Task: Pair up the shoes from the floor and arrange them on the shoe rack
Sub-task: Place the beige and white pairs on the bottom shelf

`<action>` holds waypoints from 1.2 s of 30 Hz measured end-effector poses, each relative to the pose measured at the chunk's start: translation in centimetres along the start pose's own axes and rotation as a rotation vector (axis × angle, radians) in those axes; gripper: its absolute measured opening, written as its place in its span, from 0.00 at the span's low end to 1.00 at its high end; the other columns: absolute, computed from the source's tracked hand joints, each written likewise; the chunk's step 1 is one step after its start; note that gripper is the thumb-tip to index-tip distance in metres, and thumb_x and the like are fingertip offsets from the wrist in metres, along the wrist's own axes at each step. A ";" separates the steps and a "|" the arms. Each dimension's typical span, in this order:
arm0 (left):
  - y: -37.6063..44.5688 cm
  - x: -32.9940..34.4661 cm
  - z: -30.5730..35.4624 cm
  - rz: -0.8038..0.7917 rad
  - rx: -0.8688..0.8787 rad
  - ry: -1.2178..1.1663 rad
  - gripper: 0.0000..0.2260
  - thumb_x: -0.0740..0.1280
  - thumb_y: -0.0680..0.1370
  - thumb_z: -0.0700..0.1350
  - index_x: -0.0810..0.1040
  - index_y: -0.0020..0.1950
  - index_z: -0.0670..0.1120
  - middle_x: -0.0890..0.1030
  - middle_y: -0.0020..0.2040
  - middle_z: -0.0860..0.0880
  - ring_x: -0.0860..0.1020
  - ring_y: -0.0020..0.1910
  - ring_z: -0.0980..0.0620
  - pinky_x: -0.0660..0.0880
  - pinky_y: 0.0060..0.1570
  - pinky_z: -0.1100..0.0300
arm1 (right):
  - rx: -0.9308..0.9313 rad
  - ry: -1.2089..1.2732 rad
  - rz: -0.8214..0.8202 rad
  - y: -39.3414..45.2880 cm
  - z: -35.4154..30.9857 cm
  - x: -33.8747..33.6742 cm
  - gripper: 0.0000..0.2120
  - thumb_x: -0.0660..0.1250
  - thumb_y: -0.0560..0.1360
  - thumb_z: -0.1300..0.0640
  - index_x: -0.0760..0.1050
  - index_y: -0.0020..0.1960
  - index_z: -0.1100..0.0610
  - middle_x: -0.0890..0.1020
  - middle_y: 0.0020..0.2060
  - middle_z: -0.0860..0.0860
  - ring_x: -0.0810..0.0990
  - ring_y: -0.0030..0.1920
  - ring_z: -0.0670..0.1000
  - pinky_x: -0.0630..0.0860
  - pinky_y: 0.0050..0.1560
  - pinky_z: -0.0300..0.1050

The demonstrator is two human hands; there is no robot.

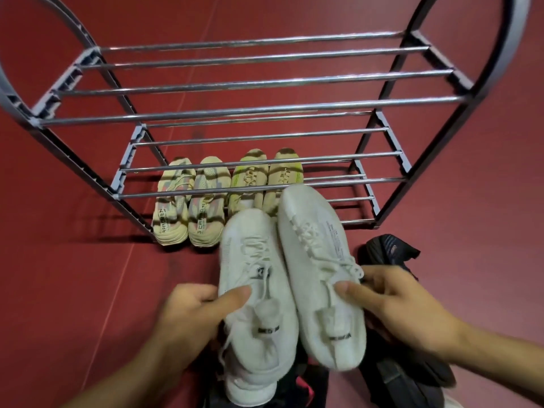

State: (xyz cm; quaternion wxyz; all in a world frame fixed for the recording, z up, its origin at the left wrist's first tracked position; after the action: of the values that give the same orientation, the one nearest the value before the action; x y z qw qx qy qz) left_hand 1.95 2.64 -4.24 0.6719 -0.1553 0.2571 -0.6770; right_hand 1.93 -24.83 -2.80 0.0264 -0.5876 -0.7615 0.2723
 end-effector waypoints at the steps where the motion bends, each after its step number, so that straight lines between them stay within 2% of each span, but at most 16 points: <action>1: 1.0 1.5 0.6 -0.042 -0.003 0.048 0.22 0.78 0.71 0.48 0.72 0.22 0.44 0.71 0.20 0.44 0.67 0.19 0.52 0.63 0.24 0.65 | 0.015 -0.043 0.021 0.6 0.1 -1.5 0.19 0.70 0.79 0.53 0.75 0.41 0.69 0.71 0.25 0.53 0.65 0.23 0.49 0.62 0.24 0.39; 4: 4.8 6.0 2.3 -0.140 -0.006 0.175 0.23 0.76 0.73 0.51 0.68 0.23 0.48 0.70 0.20 0.48 0.67 0.20 0.50 0.62 0.24 0.62 | 0.049 -0.190 0.056 2.4 0.4 -5.4 0.21 0.72 0.77 0.54 0.72 0.38 0.71 0.71 0.24 0.53 0.67 0.24 0.51 0.63 0.25 0.42; 7: 9.3 9.0 3.8 -0.111 0.004 0.315 0.24 0.76 0.70 0.52 0.66 0.23 0.49 0.71 0.21 0.51 0.70 0.23 0.51 0.64 0.30 0.60 | 0.094 -0.162 0.101 3.4 1.2 -8.5 0.18 0.73 0.76 0.57 0.77 0.34 0.68 0.77 0.24 0.54 0.72 0.24 0.51 0.66 0.26 0.39; 11: 13.3 11.5 4.9 -0.061 0.036 0.366 0.12 0.70 0.60 0.52 0.73 0.30 0.46 0.77 0.30 0.45 0.76 0.34 0.48 0.67 0.36 0.53 | 0.105 -0.089 0.052 4.0 1.4 -9.2 0.22 0.71 0.75 0.65 0.78 0.24 0.57 0.74 0.20 0.46 0.69 0.20 0.44 0.63 0.23 0.35; 13: 14.1 12.1 5.3 -0.016 0.058 0.412 0.14 0.70 0.65 0.53 0.71 0.30 0.46 0.75 0.29 0.45 0.74 0.31 0.48 0.65 0.34 0.54 | 0.096 -0.004 0.056 3.5 2.2 -9.8 0.19 0.71 0.74 0.66 0.77 0.25 0.59 0.73 0.22 0.48 0.68 0.21 0.48 0.62 0.24 0.37; 15: 15.0 13.0 5.7 0.010 0.094 0.430 0.18 0.71 0.71 0.55 0.69 0.29 0.46 0.72 0.28 0.46 0.71 0.28 0.48 0.63 0.32 0.56 | 0.106 0.102 0.083 2.2 3.4 -11.0 0.16 0.73 0.70 0.61 0.71 0.29 0.65 0.70 0.26 0.56 0.66 0.27 0.55 0.56 0.29 0.46; 16: 15.2 13.5 5.9 0.011 0.101 0.424 0.17 0.71 0.73 0.55 0.73 0.32 0.45 0.74 0.30 0.44 0.73 0.30 0.46 0.64 0.33 0.56 | 0.114 0.148 0.112 1.4 4.1 -11.7 0.17 0.74 0.67 0.57 0.70 0.30 0.66 0.69 0.28 0.57 0.64 0.30 0.57 0.54 0.32 0.51; 18: 16.1 14.6 6.5 0.021 0.107 0.385 0.19 0.70 0.74 0.55 0.80 0.50 0.39 0.82 0.43 0.38 0.81 0.43 0.40 0.68 0.36 0.55 | 0.127 0.175 0.140 0.5 5.4 -12.3 0.23 0.75 0.61 0.52 0.68 0.32 0.71 0.70 0.31 0.59 0.65 0.33 0.58 0.54 0.33 0.56; 19: 17.0 15.1 6.8 0.043 0.093 0.375 0.21 0.69 0.75 0.55 0.79 0.58 0.38 0.82 0.51 0.37 0.81 0.50 0.39 0.71 0.40 0.53 | 0.136 0.166 0.142 0.5 5.9 -12.4 0.28 0.76 0.60 0.51 0.68 0.35 0.74 0.71 0.31 0.60 0.66 0.34 0.58 0.56 0.33 0.56; 23: 19.6 16.6 7.5 0.020 -0.031 0.390 0.23 0.62 0.79 0.56 0.78 0.65 0.40 0.80 0.63 0.40 0.79 0.58 0.40 0.78 0.59 0.49 | 0.140 0.185 0.114 1.3 6.8 -11.6 0.31 0.76 0.59 0.51 0.68 0.39 0.78 0.73 0.34 0.61 0.68 0.36 0.59 0.60 0.33 0.58; 25: 20.5 16.9 7.0 0.034 -0.080 0.435 0.29 0.61 0.74 0.63 0.80 0.63 0.42 0.80 0.63 0.41 0.80 0.58 0.38 0.79 0.60 0.47 | 0.152 0.237 0.113 0.9 6.9 -11.1 0.29 0.76 0.61 0.52 0.72 0.42 0.77 0.76 0.35 0.63 0.71 0.37 0.60 0.61 0.38 0.56; 29: 17.7 18.0 8.1 0.124 0.208 0.743 0.20 0.58 0.83 0.55 0.78 0.60 0.42 0.79 0.60 0.41 0.78 0.57 0.39 0.74 0.49 0.54 | 0.223 0.279 0.152 -1.8 8.3 -11.5 0.30 0.75 0.62 0.52 0.68 0.41 0.79 0.69 0.33 0.60 0.63 0.32 0.57 0.55 0.33 0.48; 31: 15.3 18.6 7.8 0.078 0.469 0.844 0.21 0.57 0.81 0.60 0.74 0.64 0.46 0.76 0.62 0.43 0.75 0.59 0.42 0.74 0.56 0.50 | 0.271 0.308 0.177 -2.9 8.9 -11.9 0.26 0.75 0.62 0.53 0.70 0.39 0.75 0.68 0.34 0.59 0.63 0.31 0.56 0.53 0.31 0.45; 33: 13.8 19.5 6.2 -0.092 0.664 1.079 0.29 0.59 0.77 0.66 0.65 0.74 0.52 0.70 0.69 0.49 0.67 0.68 0.46 0.68 0.68 0.49 | 0.278 0.310 0.213 -3.5 8.5 -11.9 0.17 0.73 0.62 0.55 0.73 0.38 0.69 0.66 0.30 0.58 0.63 0.26 0.51 0.55 0.27 0.38; 35: 14.3 19.9 4.7 -0.178 0.688 1.241 0.38 0.62 0.72 0.69 0.59 0.78 0.54 0.68 0.72 0.52 0.65 0.71 0.48 0.64 0.71 0.51 | 0.243 0.311 0.224 -2.7 7.8 -11.0 0.12 0.73 0.68 0.59 0.71 0.34 0.63 0.66 0.25 0.54 0.62 0.21 0.48 0.57 0.23 0.35; 36: 14.7 19.8 4.8 -0.160 0.692 1.238 0.39 0.65 0.71 0.69 0.60 0.77 0.53 0.70 0.70 0.51 0.66 0.69 0.47 0.65 0.69 0.52 | 0.232 0.319 0.227 -1.8 7.5 -10.2 0.15 0.71 0.72 0.62 0.70 0.31 0.61 0.66 0.22 0.51 0.62 0.20 0.47 0.57 0.21 0.35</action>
State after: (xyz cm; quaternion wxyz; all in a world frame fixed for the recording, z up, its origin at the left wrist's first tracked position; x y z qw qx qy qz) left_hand 15.83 -17.12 -11.15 0.3615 0.4614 0.3493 -0.7310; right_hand 0.83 -37.29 -5.52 0.1832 -0.6983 -0.6402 0.2628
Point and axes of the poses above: each hand's wrist, its own y-axis towards the middle knuckle, its own x-axis out of the palm, z = x × y, the point moved 8 cm from there along y, towards the middle knuckle
